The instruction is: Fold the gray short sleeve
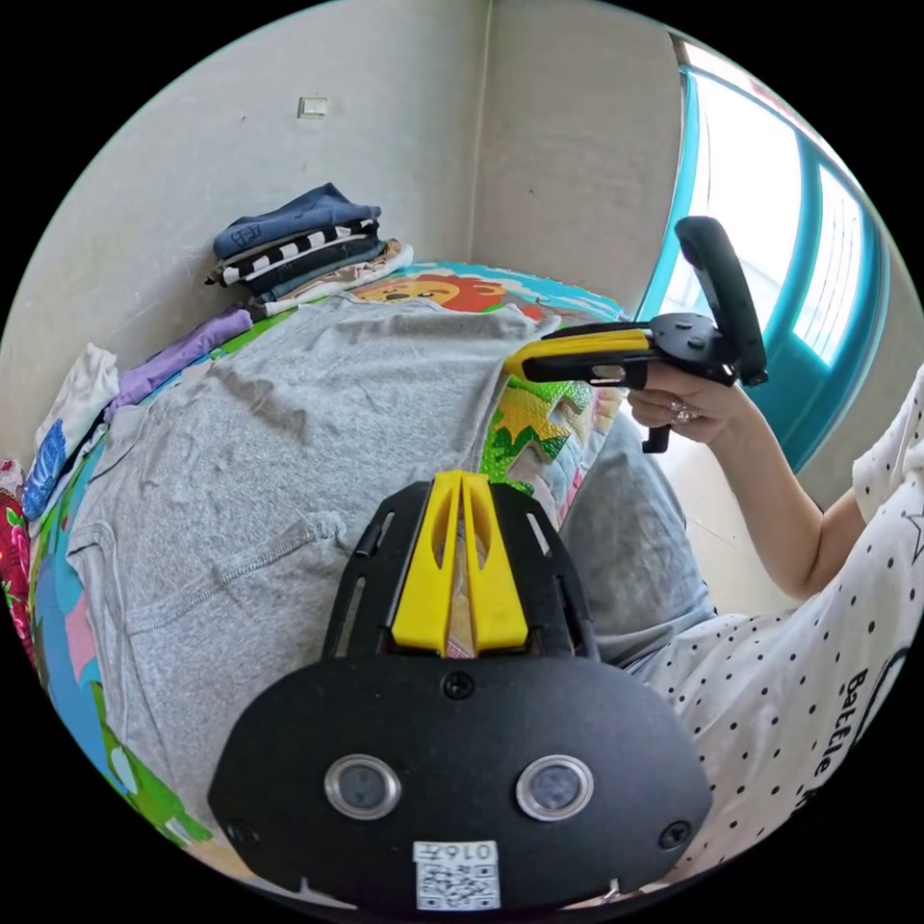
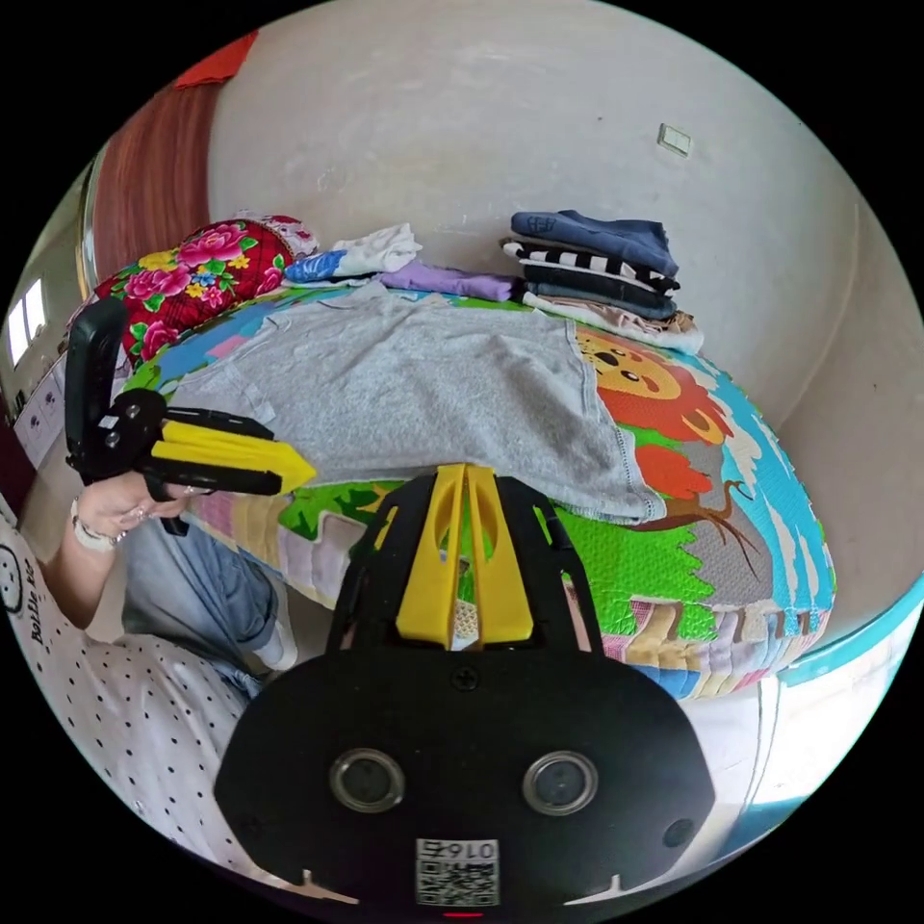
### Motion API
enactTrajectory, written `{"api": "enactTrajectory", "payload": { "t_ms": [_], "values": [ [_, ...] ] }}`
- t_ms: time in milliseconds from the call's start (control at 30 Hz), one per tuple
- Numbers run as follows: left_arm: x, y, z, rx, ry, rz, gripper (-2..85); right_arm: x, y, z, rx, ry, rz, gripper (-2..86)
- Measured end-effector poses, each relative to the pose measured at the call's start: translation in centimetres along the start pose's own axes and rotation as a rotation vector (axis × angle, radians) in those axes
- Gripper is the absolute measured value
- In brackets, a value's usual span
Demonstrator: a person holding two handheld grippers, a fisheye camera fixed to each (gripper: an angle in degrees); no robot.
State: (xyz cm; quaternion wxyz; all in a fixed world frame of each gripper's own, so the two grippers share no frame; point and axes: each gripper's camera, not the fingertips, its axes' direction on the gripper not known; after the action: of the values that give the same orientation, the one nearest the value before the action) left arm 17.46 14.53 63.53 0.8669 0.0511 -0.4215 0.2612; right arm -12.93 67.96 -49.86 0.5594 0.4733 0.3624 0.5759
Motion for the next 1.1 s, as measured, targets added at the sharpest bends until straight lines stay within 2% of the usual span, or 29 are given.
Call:
{"api": "enactTrajectory", "payload": {
  "t_ms": [300,400,500,600,667,733,767,867,967,1100],
  "values": [
    [0.5,0.4,-0.6,0.034,-0.044,0.044,-1.0,3.8,2.7,3.6,0.017,-0.009,0.043,1.6],
    [0.9,0.0,-1.1,0.025,-0.083,0.050,-1.0,7.1,4.6,3.3,0.079,-0.016,0.124,5.0],
    [0.6,-0.4,-1.9,0.053,-0.053,0.045,-1.0,11.1,6.8,4.1,0.083,0.062,0.230,8.7],
    [-0.1,-0.8,-2.7,0.079,-0.014,0.051,-1.0,14.3,8.3,6.0,0.047,0.084,0.214,11.7],
    [-0.6,-1.1,-2.9,0.084,-0.015,0.057,-1.0,16.5,9.1,7.8,0.041,0.007,0.177,12.2],
    [-1.1,-1.2,-2.8,0.073,-0.022,0.056,-1.0,18.0,9.6,9.3,0.040,-0.061,0.176,10.6],
    [-1.5,-1.2,-2.8,0.064,-0.024,0.055,-1.0,18.8,10.0,10.3,0.052,-0.095,0.171,6.2],
    [-2.5,-1.0,-2.9,0.054,-0.020,0.042,-1.0,20.0,11.2,12.1,0.059,-0.122,0.165,1.4],
    [-3.4,-0.6,-3.0,0.049,0.001,0.041,-1.0,21.2,12.8,13.0,0.089,-0.170,0.183,0.5],
    [-5.0,-0.2,-3.0,0.030,0.000,0.039,-1.0,21.9,14.0,14.8,0.009,-0.146,0.111,0.5]
  ]
}}
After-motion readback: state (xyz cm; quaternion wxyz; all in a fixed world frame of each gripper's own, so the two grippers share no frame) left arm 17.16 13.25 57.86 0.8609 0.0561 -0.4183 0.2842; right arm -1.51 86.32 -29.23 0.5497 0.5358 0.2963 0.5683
